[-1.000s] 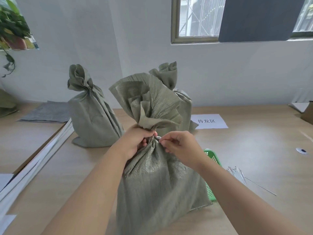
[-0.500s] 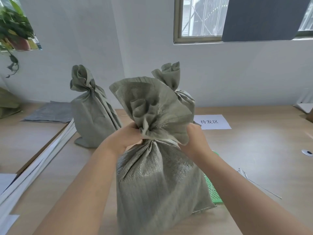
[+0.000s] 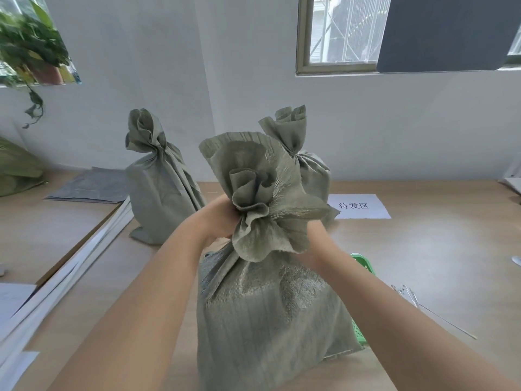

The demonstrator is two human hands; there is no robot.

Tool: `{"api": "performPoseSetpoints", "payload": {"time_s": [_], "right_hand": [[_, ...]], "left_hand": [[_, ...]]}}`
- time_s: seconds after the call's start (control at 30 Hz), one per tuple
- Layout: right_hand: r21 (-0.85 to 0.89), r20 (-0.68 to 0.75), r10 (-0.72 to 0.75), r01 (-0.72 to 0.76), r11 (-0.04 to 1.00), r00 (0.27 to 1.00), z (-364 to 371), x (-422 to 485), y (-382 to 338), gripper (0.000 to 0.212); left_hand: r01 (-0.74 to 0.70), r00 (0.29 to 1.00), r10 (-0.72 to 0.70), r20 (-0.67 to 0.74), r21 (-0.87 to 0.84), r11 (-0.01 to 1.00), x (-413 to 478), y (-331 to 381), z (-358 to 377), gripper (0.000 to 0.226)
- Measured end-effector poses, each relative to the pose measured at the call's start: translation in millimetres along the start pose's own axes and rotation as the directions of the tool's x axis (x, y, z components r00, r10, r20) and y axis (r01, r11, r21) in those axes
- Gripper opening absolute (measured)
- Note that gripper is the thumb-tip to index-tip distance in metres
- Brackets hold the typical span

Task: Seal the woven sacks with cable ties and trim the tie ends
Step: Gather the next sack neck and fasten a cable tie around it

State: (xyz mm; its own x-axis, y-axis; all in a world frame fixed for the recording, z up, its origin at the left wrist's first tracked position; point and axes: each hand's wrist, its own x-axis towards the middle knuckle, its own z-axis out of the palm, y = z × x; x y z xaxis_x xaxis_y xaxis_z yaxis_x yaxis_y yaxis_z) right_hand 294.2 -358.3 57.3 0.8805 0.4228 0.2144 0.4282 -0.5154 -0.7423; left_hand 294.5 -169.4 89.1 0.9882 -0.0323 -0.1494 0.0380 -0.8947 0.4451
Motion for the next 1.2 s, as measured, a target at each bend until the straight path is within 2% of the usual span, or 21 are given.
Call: {"api": "performPoseSetpoints", "payload": {"time_s": [0.03,0.07,0.1,0.17,0.23,0.33,0.43,0.6,0.73,0.87,1.0,1.1,1.17,1.2], "right_hand": [[0.027,-0.052,-0.025,0.027,0.999,0.998,5.9,1.1,5.0,0.032],[0.029,-0.096,-0.041,0.044,0.999,0.995,11.5,2.8,9.1,0.030],[0.057,-0.134,-0.080,0.088,0.994,0.988,15.5,4.0,12.8,0.023],[0.053,-0.169,-0.118,0.128,0.990,0.979,21.5,3.9,18.4,0.015],[0.049,-0.173,-0.091,0.101,0.994,0.981,24.3,-0.3,26.6,0.021],[0.009,-0.197,-0.117,0.121,0.993,0.973,27.0,-7.9,31.5,0.013],[0.193,-0.216,-0.106,0.149,0.970,0.971,30.2,-13.3,37.1,0.009],[0.274,-0.250,-0.112,0.181,0.945,0.962,33.3,-18.4,35.4,0.010],[0.322,-0.312,-0.126,0.230,0.919,0.942,37.7,-21.8,27.3,0.027],[0.192,-0.380,-0.185,0.273,0.943,0.906,42.7,-17.9,28.4,0.021],[0.177,-0.340,-0.185,0.255,0.951,0.922,40.0,-14.8,36.0,0.015],[0.290,-0.253,-0.126,0.199,0.936,0.959,39.9,-14.6,40.6,0.018],[0.353,-0.215,-0.076,0.150,0.923,0.974,39.7,-14.9,42.9,0.019],[0.379,-0.199,-0.051,0.125,0.917,0.979,39.3,-15.4,43.7,0.019]], "left_hand": [[-0.008,1.000,0.008,-0.009,0.024,1.000,6.7,-8.0,0.6,0.018],[0.043,0.999,-0.043,0.004,-0.045,0.998,5.6,-4.9,-0.2,0.012],[0.016,1.000,-0.018,-0.013,-0.160,0.987,7.6,-3.8,0.0,0.004],[0.027,0.999,-0.035,-0.037,-0.213,0.977,5.8,2.2,0.0,0.020],[0.084,0.996,-0.080,0.027,-0.347,0.934,5.2,5.4,0.8,0.028],[0.097,0.989,-0.026,0.145,-0.507,0.857,2.4,8.1,1.3,0.021],[0.115,0.988,-0.025,0.150,-0.627,0.771,3.8,1.7,8.4,0.027],[0.079,0.996,-0.034,0.080,-0.666,0.742,-2.7,2.0,24.7,0.012],[0.005,0.999,-0.025,-0.021,-0.662,0.749,-8.0,3.0,33.4,0.006],[-0.047,0.996,-0.020,-0.093,-0.666,0.744,-13.5,8.0,40.8,0.012],[-0.054,0.993,-0.051,-0.103,-0.812,0.581,-12.5,6.5,48.0,0.024],[0.043,0.987,-0.161,-0.027,-0.909,0.415,-9.9,3.5,48.7,0.027],[0.076,0.985,-0.173,0.022,-0.946,0.314,-6.3,1.3,50.4,0.022],[0.084,0.987,-0.156,0.038,-0.951,0.298,-6.0,0.7,50.8,0.017]]}}
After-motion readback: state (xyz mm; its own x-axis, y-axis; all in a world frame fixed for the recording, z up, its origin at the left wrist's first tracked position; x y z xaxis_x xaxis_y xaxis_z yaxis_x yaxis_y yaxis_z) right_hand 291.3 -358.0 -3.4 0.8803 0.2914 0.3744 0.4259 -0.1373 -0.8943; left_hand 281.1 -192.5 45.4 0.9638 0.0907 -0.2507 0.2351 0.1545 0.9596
